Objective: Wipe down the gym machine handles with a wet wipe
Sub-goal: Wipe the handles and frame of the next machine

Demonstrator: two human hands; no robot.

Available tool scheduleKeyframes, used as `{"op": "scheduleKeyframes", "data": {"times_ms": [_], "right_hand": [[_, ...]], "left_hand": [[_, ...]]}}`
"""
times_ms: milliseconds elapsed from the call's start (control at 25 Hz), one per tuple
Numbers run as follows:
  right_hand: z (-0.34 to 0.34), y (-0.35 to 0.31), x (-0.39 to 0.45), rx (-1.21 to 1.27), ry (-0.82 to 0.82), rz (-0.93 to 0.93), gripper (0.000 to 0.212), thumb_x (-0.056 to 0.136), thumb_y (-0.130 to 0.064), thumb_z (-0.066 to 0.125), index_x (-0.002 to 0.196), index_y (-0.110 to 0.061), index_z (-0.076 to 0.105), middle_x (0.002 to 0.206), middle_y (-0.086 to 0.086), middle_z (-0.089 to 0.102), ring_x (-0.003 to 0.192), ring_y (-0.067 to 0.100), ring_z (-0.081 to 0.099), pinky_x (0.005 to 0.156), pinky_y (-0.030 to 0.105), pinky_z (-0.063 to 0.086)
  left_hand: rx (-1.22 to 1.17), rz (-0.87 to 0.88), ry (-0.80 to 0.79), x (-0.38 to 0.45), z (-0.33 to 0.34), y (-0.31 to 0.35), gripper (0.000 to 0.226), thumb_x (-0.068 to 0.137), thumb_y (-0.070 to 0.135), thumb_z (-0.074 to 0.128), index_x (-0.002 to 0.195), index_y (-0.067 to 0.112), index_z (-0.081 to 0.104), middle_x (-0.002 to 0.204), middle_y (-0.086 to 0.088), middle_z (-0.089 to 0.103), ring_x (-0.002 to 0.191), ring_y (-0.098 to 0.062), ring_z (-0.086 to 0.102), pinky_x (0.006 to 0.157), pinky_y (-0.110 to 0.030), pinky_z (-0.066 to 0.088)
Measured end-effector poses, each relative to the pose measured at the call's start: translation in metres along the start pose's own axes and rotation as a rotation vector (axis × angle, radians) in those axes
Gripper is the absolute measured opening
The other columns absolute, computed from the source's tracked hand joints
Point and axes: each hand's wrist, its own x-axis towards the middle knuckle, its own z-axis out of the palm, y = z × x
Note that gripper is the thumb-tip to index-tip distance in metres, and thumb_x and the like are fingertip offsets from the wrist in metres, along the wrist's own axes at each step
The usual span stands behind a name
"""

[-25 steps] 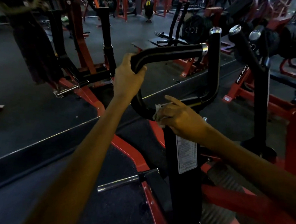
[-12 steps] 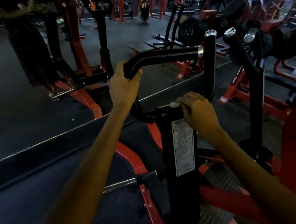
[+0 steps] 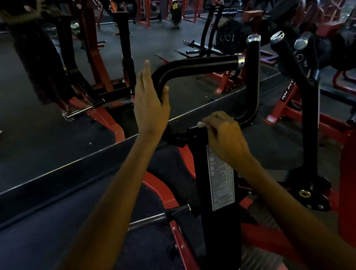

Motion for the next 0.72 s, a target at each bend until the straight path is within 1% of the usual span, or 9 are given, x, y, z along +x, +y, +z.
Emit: {"op": "scheduleKeyframes", "data": {"times_ms": [40, 120, 200, 320, 400, 520, 600, 640, 720], "right_hand": [[0.007, -0.010, 0.000, 0.032, -0.034, -0.039, 0.017, 0.089, -0.007, 0.053, 0.095, 0.002, 0.066, 0.098, 0.015, 0.060, 0.084, 0.023, 0.061, 0.076, 0.015, 0.043], [0.017, -0.026, -0.004, 0.101, -0.120, -0.147, 0.016, 0.088, -0.009, 0.055, 0.094, 0.001, 0.066, 0.099, 0.014, 0.061, 0.087, 0.021, 0.060, 0.079, 0.021, 0.047], [0.011, -0.017, -0.010, 0.152, -0.092, -0.209, 0.013, 0.085, -0.009, 0.062, 0.094, -0.001, 0.069, 0.101, 0.013, 0.065, 0.094, 0.019, 0.062, 0.086, 0.026, 0.049], [-0.012, 0.017, -0.014, 0.106, 0.065, -0.103, 0.014, 0.083, -0.010, 0.068, 0.095, -0.003, 0.071, 0.101, 0.011, 0.069, 0.101, 0.018, 0.062, 0.095, 0.035, 0.048], [-0.014, 0.024, -0.010, 0.044, 0.102, 0.018, 0.016, 0.086, -0.011, 0.065, 0.097, -0.001, 0.069, 0.101, 0.012, 0.069, 0.101, 0.022, 0.063, 0.100, 0.040, 0.046], [0.005, -0.001, -0.007, 0.039, 0.042, 0.010, 0.019, 0.089, -0.010, 0.058, 0.100, 0.002, 0.068, 0.103, 0.015, 0.067, 0.104, 0.024, 0.062, 0.105, 0.029, 0.039], [0.007, -0.005, -0.015, 0.063, 0.002, -0.110, 0.018, 0.088, -0.008, 0.058, 0.099, 0.002, 0.068, 0.104, 0.015, 0.067, 0.102, 0.022, 0.062, 0.103, 0.020, 0.037], [0.001, 0.003, -0.019, 0.062, -0.002, -0.151, 0.016, 0.086, -0.005, 0.060, 0.099, 0.002, 0.068, 0.105, 0.015, 0.067, 0.103, 0.020, 0.061, 0.102, 0.019, 0.038], [-0.016, 0.028, -0.023, 0.019, 0.071, -0.130, 0.014, 0.083, -0.001, 0.064, 0.096, 0.000, 0.069, 0.106, 0.013, 0.067, 0.103, 0.017, 0.060, 0.099, 0.024, 0.042]], "left_hand": [[0.041, 0.050, 0.007, -0.005, 0.001, 0.000, 0.058, 0.095, 0.016, 0.049, 0.146, 0.003, 0.026, 0.146, -0.018, 0.035, 0.133, -0.027, 0.038, 0.105, -0.031, 0.035], [0.115, 0.119, 0.011, -0.021, 0.003, -0.002, 0.055, 0.095, 0.011, 0.043, 0.146, 0.004, 0.025, 0.151, -0.018, 0.029, 0.139, -0.030, 0.028, 0.111, -0.041, 0.030], [0.236, 0.192, -0.003, -0.039, 0.005, -0.010, 0.053, 0.093, 0.004, 0.045, 0.144, 0.009, 0.032, 0.153, -0.017, 0.025, 0.141, -0.034, 0.017, 0.113, -0.052, 0.022], [0.394, 0.318, -0.061, -0.061, 0.003, -0.023, 0.042, 0.091, 0.007, 0.044, 0.132, 0.015, 0.052, 0.153, -0.015, 0.025, 0.141, -0.040, 0.011, 0.113, -0.055, 0.012], [0.425, 0.297, -0.096, -0.068, 0.001, -0.021, 0.037, 0.092, 0.015, 0.040, 0.124, 0.014, 0.059, 0.153, -0.015, 0.024, 0.141, -0.040, 0.009, 0.113, -0.056, 0.007], [0.543, 0.252, -0.113, -0.077, 0.002, -0.009, 0.035, 0.093, 0.028, 0.043, 0.120, 0.012, 0.059, 0.154, -0.017, 0.020, 0.141, -0.038, 0.006, 0.111, -0.057, 0.003], [0.572, 0.323, -0.160, -0.087, 0.009, 0.000, 0.042, 0.096, 0.038, 0.038, 0.120, 0.011, 0.060, 0.151, -0.017, 0.027, 0.141, -0.036, 0.012, 0.112, -0.055, 0.000], [0.566, 0.357, -0.196, -0.091, 0.012, 0.003, 0.050, 0.098, 0.043, 0.030, 0.119, 0.009, 0.061, 0.146, -0.016, 0.037, 0.140, -0.033, 0.020, 0.113, -0.053, -0.002], [0.572, 0.342, -0.238, -0.096, 0.016, 0.006, 0.068, 0.099, 0.052, 0.015, 0.117, 0.007, 0.062, 0.122, -0.012, 0.061, 0.127, -0.028, 0.044, 0.113, -0.052, -0.006]]}}
